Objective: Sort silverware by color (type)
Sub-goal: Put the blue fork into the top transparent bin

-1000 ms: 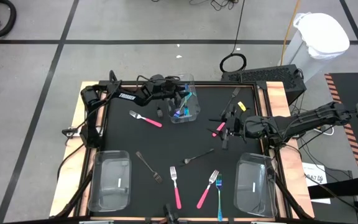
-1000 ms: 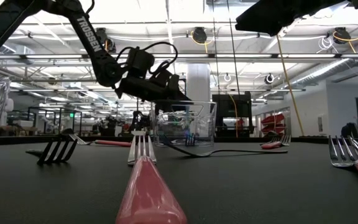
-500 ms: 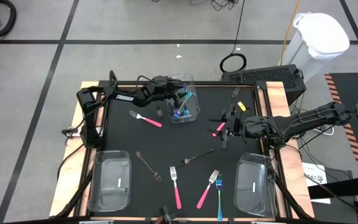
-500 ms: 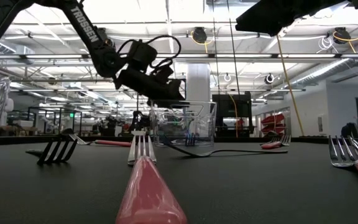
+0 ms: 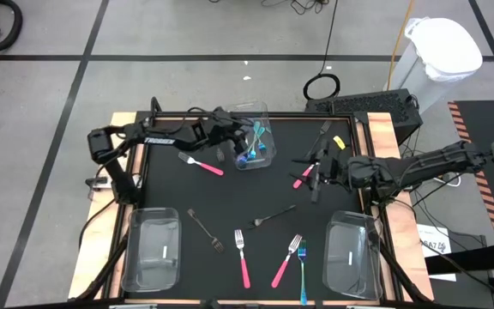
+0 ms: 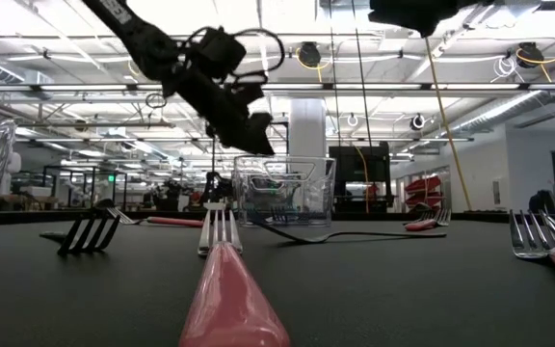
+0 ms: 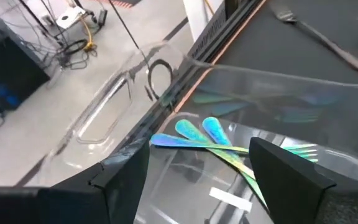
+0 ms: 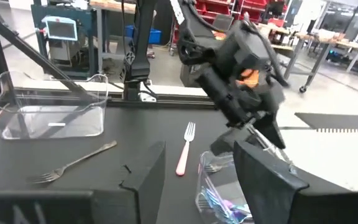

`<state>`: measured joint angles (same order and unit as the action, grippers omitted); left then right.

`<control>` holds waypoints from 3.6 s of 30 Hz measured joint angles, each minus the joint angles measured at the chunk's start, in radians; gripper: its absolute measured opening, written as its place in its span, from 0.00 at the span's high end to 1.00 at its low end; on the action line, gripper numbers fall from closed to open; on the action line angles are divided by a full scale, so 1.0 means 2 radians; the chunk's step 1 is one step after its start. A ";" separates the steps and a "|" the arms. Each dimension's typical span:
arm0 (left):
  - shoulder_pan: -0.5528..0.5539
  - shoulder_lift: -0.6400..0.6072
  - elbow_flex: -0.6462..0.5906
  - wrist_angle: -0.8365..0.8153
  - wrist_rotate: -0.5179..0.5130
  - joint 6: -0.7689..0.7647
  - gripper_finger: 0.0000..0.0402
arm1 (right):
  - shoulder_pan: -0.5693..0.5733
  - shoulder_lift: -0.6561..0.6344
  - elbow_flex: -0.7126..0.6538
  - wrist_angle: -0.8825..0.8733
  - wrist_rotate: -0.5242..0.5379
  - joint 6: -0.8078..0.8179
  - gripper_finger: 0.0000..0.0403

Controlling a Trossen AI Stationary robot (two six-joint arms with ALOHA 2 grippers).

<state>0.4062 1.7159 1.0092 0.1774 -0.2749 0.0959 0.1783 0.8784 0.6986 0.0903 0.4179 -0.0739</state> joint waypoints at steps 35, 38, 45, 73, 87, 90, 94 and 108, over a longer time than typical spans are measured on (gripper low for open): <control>-0.350 -0.082 0.007 -0.024 -0.170 -0.150 0.31 | 0.110 0.109 0.009 -0.056 -0.001 0.219 0.55; -0.369 -0.082 0.007 -0.021 -0.172 -0.164 0.31 | 0.136 0.125 0.009 -0.056 0.001 0.243 0.55; -0.405 -0.082 0.007 -0.012 -0.190 -0.212 0.31 | 0.197 0.171 0.035 -0.069 0.049 0.277 0.55; -0.512 -0.065 0.006 0.051 -0.248 -0.268 0.31 | 0.298 0.506 0.402 -0.432 -0.040 0.481 0.55; -0.516 -0.065 0.006 0.049 -0.248 -0.269 0.31 | 0.338 0.552 0.461 -0.482 -0.042 0.664 0.55; -0.521 -0.065 0.006 0.053 -0.247 -0.270 0.31 | 0.347 0.552 0.466 -0.479 -0.040 0.689 0.55; -0.529 -0.065 0.006 0.053 -0.247 -0.281 0.31 | 0.351 0.552 0.466 -0.494 -0.056 0.718 0.55; -0.558 -0.065 0.006 0.069 -0.249 -0.281 0.31 | 0.316 0.551 0.466 -0.589 -0.118 0.858 0.55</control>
<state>-0.7097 1.5860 1.0220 0.3147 -0.7719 -0.4664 0.8101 1.9812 1.6302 -1.0877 0.1823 1.6423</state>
